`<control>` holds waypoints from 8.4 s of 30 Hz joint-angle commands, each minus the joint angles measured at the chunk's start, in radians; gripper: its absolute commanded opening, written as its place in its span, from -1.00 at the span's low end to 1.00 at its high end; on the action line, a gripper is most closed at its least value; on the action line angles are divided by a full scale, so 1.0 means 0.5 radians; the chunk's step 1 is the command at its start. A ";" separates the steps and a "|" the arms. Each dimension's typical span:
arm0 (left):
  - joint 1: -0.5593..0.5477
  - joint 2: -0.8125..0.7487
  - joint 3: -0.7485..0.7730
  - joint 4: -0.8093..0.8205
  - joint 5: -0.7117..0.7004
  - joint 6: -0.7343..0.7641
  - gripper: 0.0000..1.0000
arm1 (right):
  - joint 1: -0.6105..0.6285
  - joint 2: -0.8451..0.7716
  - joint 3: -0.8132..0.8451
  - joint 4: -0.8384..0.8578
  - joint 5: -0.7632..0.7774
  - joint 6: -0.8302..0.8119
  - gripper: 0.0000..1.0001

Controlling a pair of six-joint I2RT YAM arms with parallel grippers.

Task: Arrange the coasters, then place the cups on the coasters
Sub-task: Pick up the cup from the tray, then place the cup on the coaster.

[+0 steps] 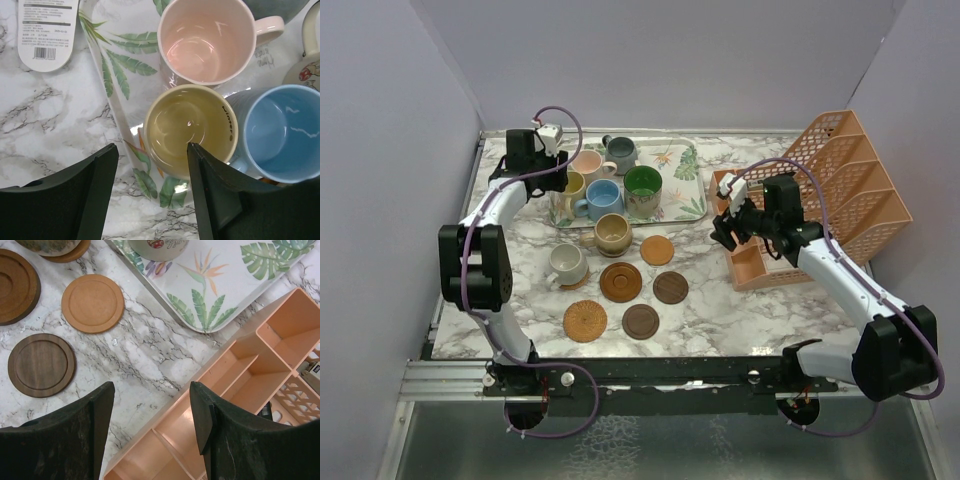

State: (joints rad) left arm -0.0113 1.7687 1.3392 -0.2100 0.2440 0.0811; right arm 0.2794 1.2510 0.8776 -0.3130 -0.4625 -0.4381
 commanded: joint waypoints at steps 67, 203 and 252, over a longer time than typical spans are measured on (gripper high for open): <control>-0.473 -1.350 -0.298 -0.835 0.088 0.355 -1.00 | -0.010 0.064 0.038 -0.015 -0.314 0.112 0.23; -0.477 -1.143 -0.132 -0.114 -0.062 0.010 0.53 | 0.720 0.334 0.963 -0.416 0.243 0.305 -0.98; 0.016 -1.208 -0.399 0.186 -0.589 -0.105 0.98 | 1.726 1.541 1.660 -0.443 0.585 1.148 -0.98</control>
State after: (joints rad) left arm -0.0143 1.1995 1.1503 -0.1558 -0.0685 0.0555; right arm 1.1191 1.9919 1.6588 -0.5674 -0.1619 0.1055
